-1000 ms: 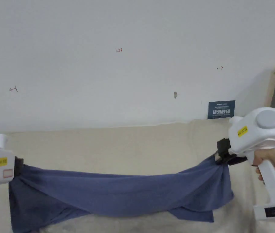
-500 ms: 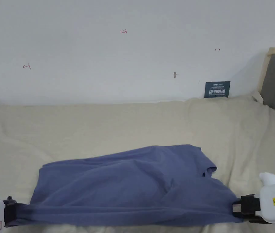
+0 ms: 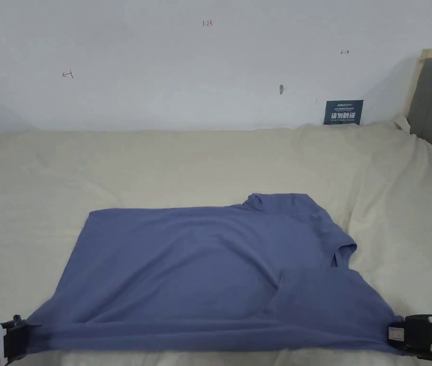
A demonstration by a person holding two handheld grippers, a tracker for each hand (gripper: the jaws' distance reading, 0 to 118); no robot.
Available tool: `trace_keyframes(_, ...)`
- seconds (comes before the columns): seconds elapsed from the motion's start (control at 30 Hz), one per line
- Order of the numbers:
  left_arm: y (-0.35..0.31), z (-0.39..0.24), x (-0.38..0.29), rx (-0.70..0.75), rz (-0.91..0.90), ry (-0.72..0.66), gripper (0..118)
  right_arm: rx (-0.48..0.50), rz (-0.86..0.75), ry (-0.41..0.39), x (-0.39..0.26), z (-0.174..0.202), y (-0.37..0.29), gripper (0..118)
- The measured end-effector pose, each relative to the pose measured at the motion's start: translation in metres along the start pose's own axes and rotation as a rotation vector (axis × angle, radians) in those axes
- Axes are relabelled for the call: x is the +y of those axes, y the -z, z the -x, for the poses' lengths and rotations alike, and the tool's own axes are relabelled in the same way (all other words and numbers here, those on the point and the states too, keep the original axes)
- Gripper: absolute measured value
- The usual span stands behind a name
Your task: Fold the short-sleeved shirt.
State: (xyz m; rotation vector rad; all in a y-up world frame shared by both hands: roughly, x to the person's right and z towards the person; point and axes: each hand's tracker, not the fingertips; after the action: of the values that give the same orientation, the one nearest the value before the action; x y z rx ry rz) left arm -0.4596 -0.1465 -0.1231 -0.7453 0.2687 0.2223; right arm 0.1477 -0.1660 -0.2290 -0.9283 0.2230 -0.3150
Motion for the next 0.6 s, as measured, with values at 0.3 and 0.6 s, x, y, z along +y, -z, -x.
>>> trace_keyframes(0.3,0.015,0.011,-0.012,-0.012,0.043,0.008,78,-0.050,0.025,-0.027,-0.019,0.015,0.010,60)
trace_keyframes(0.6,-0.041,0.004,-0.012,-0.099,-0.058,0.012,102,-0.068,-0.154,-0.235,-0.032,0.057,-0.042,81)
